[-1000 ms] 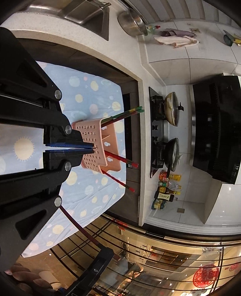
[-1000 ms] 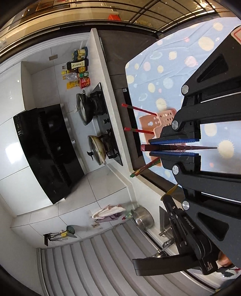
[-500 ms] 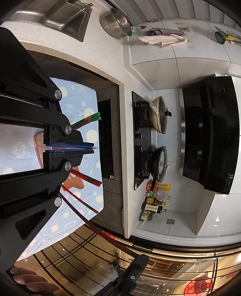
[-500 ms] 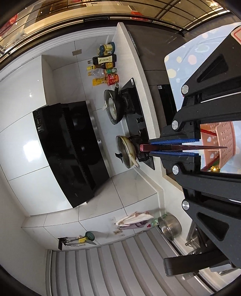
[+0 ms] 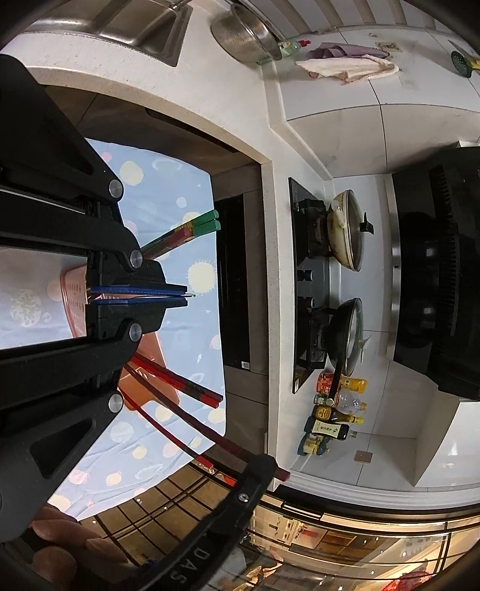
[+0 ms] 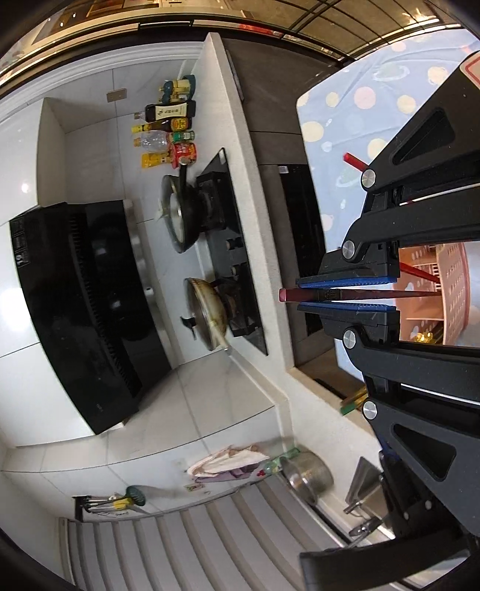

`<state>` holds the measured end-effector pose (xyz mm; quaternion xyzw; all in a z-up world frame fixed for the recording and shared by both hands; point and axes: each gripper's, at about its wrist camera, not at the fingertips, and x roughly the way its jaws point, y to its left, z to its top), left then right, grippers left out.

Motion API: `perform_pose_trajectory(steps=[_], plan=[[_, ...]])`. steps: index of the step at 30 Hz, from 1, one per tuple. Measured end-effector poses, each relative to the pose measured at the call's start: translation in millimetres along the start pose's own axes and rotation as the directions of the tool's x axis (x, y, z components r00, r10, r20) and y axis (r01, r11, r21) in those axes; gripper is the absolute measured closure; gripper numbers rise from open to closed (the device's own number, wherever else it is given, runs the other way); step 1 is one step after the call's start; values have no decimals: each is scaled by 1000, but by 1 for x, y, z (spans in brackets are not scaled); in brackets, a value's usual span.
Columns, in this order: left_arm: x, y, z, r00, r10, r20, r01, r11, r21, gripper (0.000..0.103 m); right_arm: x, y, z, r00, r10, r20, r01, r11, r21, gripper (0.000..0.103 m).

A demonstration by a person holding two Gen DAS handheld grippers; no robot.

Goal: Organize utensils
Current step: 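Open both tools to drop the spoon and chopstick into the caddy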

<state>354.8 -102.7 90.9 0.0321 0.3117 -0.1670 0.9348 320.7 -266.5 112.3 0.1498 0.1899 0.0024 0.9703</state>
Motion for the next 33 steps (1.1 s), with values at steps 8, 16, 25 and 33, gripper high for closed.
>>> perform_pose_trajectory(steps=[8, 16, 25, 33], plan=[[14, 2, -4, 1000, 1, -26, -1, 1000, -8, 102, 16, -4, -18, 999, -10, -53, 10, 1000, 3, 96], [11, -6, -5, 999, 13, -30, -13, 1000, -2, 93, 17, -3, -23, 996, -5, -86, 4, 1000, -8, 78], [-11, -16, -8, 999, 36, 12, -36, 999, 13, 58, -9, 0, -31, 998, -2, -68, 2, 1000, -10, 60], [-35, -21, -14, 999, 32, 24, -32, 999, 17, 58, -39, 6, -34, 998, -17, -56, 15, 999, -43, 59]])
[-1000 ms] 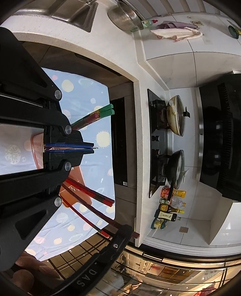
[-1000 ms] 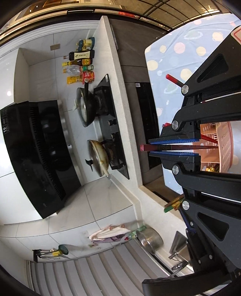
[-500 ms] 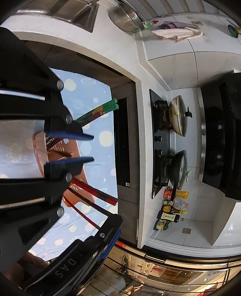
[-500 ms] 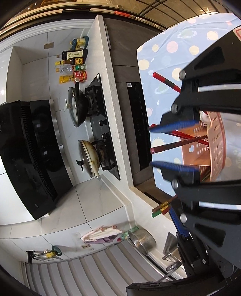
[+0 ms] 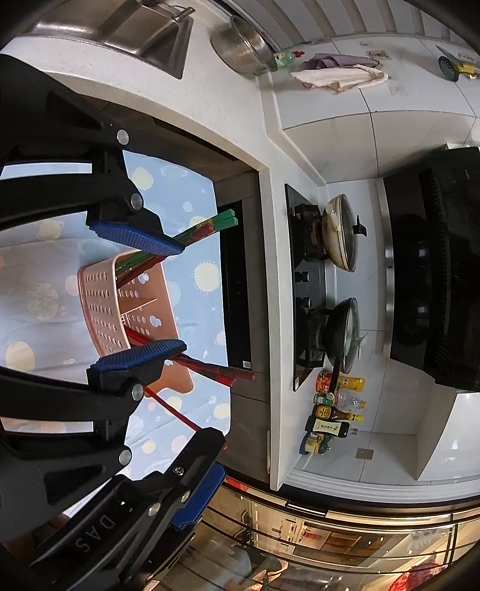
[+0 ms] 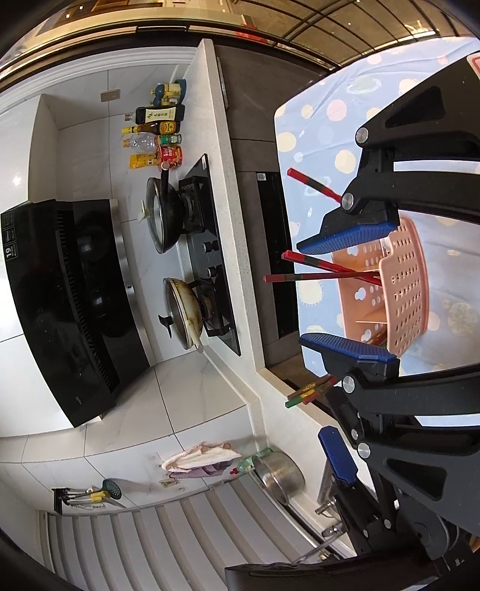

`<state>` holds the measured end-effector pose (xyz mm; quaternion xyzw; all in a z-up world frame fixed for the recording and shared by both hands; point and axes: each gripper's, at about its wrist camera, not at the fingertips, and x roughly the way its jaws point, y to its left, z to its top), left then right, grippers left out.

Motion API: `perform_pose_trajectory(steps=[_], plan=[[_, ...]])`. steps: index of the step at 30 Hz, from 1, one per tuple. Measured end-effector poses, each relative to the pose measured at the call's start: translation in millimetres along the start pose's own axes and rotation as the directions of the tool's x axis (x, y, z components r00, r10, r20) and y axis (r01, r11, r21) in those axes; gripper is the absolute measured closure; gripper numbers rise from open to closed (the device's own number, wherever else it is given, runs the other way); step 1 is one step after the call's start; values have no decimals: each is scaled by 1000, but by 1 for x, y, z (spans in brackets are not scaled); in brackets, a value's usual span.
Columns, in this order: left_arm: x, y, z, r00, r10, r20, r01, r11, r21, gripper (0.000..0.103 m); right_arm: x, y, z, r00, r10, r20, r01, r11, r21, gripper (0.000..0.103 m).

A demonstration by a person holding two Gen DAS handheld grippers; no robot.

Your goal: Organize utensils

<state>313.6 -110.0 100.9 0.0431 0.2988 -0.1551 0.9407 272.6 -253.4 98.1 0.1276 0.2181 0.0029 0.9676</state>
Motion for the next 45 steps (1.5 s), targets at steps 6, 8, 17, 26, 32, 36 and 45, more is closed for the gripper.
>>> perform_pose_trajectory(steps=[6, 8, 17, 26, 32, 36, 45], plan=[[-23, 0, -16, 1000, 2, 6, -2, 1000, -9, 54, -27, 0, -13, 1000, -29, -9, 29, 999, -20, 56], [-31, 1, -23, 1000, 10, 9, -10, 1000, -9, 48, -38, -1, -20, 999, -38, -12, 37, 999, -25, 53], [-64, -6, -60, 1000, 14, -7, -14, 1000, -17, 35, -85, -1, -60, 995, -71, -69, 68, 997, -46, 49], [-93, -19, -92, 999, 47, -15, -47, 999, -12, 18, -122, 3, -88, 988, -118, -97, 112, 991, -69, 42], [-103, -16, -110, 996, 76, -40, -77, 997, -28, 7, -135, 3, -106, 984, -136, -113, 129, 989, -66, 37], [-102, -11, -123, 994, 81, -73, -84, 996, -38, 7, -139, 1, -117, 979, -154, -137, 146, 987, -62, 37], [-101, -11, -148, 988, 90, -123, -95, 995, -32, 7, -143, -2, -139, 971, -176, -164, 163, 982, -91, 23]])
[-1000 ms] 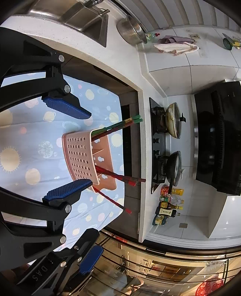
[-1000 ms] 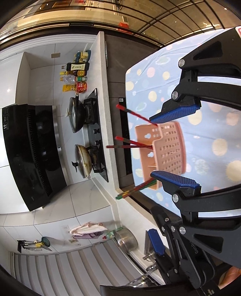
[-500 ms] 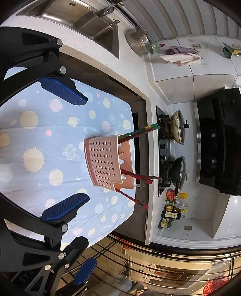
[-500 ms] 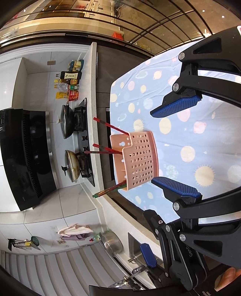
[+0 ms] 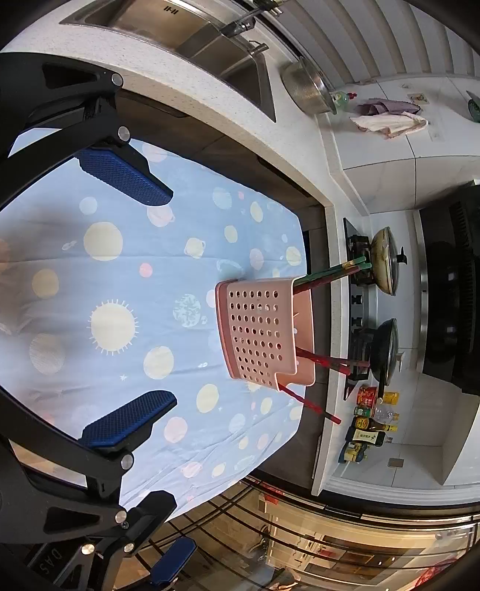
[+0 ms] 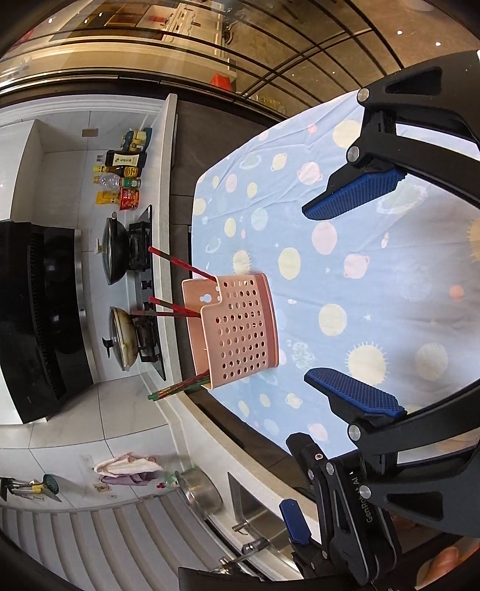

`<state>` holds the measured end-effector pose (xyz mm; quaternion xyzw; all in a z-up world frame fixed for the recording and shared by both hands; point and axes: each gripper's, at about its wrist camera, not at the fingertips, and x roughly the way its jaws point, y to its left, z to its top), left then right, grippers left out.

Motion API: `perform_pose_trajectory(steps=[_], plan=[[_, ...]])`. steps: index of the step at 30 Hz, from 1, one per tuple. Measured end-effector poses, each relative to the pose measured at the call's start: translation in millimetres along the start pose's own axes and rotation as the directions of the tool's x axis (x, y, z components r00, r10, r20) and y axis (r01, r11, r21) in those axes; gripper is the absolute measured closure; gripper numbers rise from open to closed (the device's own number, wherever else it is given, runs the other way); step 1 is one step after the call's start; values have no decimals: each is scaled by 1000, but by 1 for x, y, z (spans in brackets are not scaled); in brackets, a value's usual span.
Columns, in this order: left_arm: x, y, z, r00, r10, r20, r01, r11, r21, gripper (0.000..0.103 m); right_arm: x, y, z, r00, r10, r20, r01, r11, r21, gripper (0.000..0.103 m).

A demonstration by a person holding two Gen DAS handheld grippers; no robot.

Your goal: Organize utensils

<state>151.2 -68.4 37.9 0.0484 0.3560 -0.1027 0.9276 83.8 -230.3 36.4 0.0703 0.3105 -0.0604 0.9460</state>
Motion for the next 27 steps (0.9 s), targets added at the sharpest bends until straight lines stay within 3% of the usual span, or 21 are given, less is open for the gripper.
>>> perform_pose_trajectory(steps=[9, 27], plan=[[0, -5, -12, 1000, 3, -26, -3, 1000, 9, 7, -1, 4, -10, 999, -32, -6, 31, 999, -33, 17], [-4, -7, -16, 999, 30, -32, -30, 1000, 9, 7, -1, 5, -16, 999, -36, -15, 35, 999, -41, 16]])
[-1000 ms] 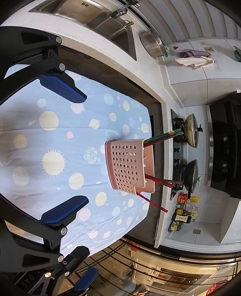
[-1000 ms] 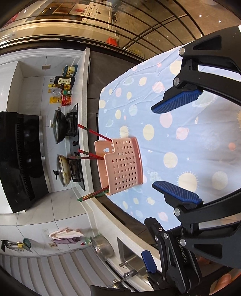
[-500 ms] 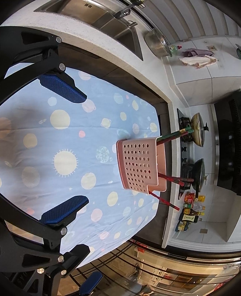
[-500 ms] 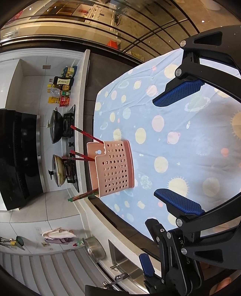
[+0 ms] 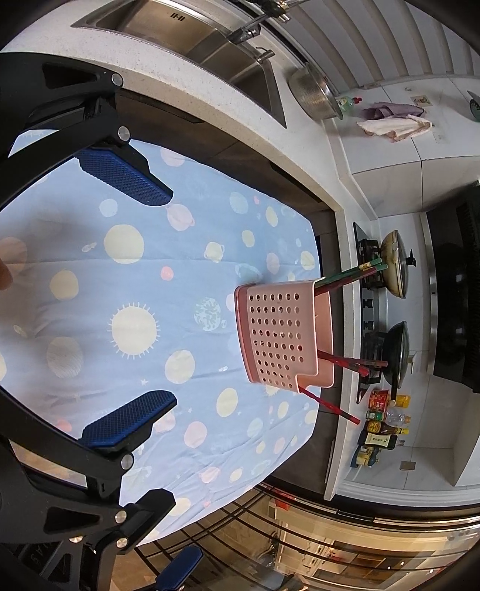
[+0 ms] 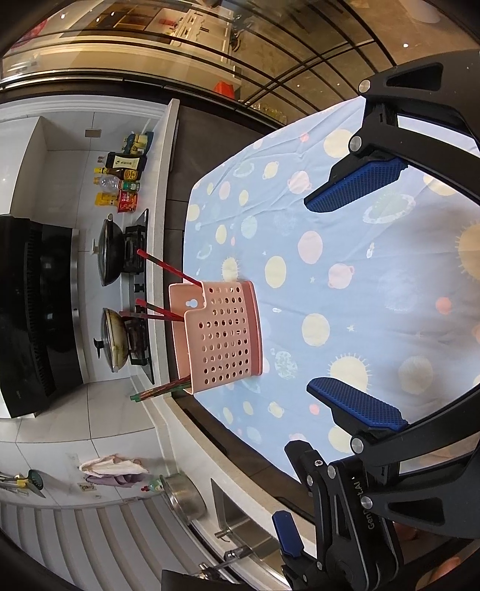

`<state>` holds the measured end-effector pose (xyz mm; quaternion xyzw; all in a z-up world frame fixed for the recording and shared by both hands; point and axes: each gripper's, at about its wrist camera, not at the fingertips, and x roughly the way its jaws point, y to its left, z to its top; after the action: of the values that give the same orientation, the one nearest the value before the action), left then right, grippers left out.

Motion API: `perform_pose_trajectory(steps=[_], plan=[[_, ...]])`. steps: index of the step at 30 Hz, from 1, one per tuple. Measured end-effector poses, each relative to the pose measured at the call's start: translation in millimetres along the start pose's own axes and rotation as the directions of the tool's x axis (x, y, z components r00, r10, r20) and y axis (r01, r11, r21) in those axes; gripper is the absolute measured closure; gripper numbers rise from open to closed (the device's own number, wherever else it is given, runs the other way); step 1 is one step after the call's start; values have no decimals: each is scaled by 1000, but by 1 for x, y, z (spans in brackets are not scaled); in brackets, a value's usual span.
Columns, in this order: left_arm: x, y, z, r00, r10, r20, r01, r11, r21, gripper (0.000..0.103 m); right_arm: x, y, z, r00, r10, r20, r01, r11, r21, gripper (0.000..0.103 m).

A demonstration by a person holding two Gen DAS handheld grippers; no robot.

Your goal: Organize utensils

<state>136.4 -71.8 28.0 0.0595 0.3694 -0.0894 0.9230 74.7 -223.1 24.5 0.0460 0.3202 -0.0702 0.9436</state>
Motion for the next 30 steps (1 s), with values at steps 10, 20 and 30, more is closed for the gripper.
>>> perform_pose_trajectory(steps=[10, 20, 30], plan=[[-1, 0, 0, 1000, 7, 3, -7, 1000, 10, 7, 0, 0, -1, 1000, -1, -1, 1, 1000, -2, 16], [-5, -1, 0, 999, 24, 21, -24, 1000, 16, 7, -1, 0, -2, 1000, -3, 2, 3, 1000, -6, 16], [-4, -1, -1, 1000, 21, 21, -21, 1000, 17, 7, -1, 1, -3, 1000, -4, 1, 4, 1000, -10, 16]])
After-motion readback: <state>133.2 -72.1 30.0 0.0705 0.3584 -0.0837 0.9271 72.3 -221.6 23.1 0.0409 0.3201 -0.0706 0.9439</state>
